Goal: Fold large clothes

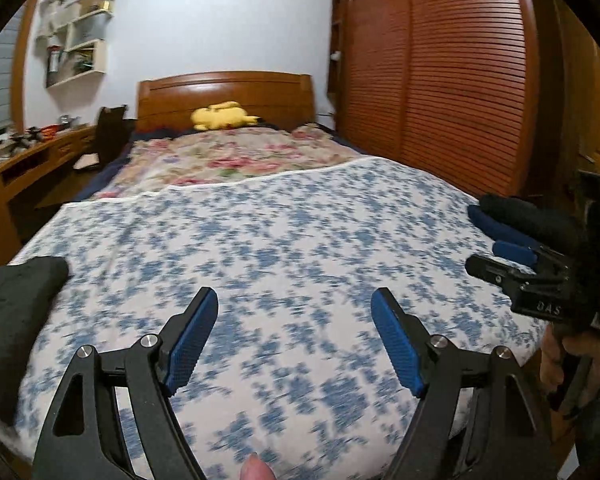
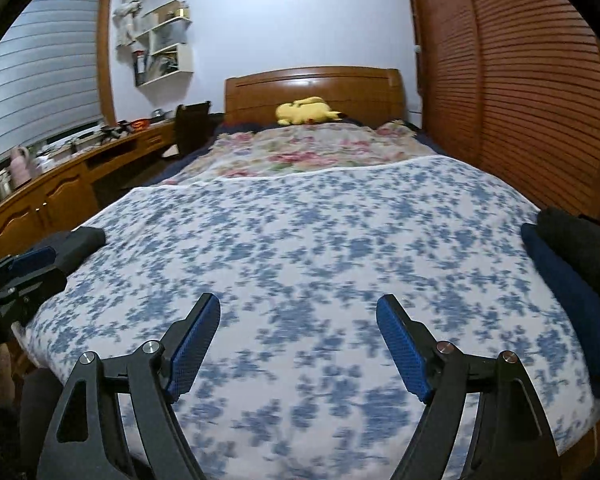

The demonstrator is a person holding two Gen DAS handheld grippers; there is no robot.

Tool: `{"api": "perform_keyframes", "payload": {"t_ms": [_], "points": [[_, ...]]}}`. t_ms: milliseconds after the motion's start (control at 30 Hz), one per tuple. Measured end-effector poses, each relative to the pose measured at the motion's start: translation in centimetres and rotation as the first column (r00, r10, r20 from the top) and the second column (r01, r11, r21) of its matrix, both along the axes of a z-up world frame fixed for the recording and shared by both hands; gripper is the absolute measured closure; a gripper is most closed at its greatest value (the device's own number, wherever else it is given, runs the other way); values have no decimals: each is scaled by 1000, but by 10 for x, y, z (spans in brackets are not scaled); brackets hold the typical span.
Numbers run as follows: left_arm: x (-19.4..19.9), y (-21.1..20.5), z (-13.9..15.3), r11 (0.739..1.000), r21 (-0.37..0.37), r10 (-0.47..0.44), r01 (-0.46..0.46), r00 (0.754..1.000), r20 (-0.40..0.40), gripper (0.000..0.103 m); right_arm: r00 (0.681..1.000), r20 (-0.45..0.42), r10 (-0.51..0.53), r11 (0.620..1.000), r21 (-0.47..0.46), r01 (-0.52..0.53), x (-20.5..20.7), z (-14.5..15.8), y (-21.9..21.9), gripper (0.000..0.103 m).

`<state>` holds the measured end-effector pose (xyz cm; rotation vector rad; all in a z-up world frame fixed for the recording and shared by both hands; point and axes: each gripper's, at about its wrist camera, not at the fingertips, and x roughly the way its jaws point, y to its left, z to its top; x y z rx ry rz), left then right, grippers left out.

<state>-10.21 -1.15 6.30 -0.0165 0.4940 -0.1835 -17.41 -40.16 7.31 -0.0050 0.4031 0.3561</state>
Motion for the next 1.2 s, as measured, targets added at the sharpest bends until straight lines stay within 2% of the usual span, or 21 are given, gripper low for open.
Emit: {"api": "perform_keyframes", "payload": {"t_ms": [133, 500, 800, 1200], "points": [[-22, 16, 9, 997, 34, 72, -74, 996, 52, 23, 999, 22, 29, 999, 20, -29, -5, 0, 8, 21], [-59, 28, 16, 991, 16, 132, -134, 987, 87, 23, 993, 96, 63, 996, 53, -68, -25, -11, 12, 21], [-62, 32, 10, 990, -10, 139, -139, 987, 84, 23, 990, 121, 69, 997, 38, -74, -25, -21, 15, 21], [-62, 32, 7, 990, -7, 143, -143, 986, 81, 23, 991, 112, 68, 996, 41, -73, -18, -27, 18, 21]]}}
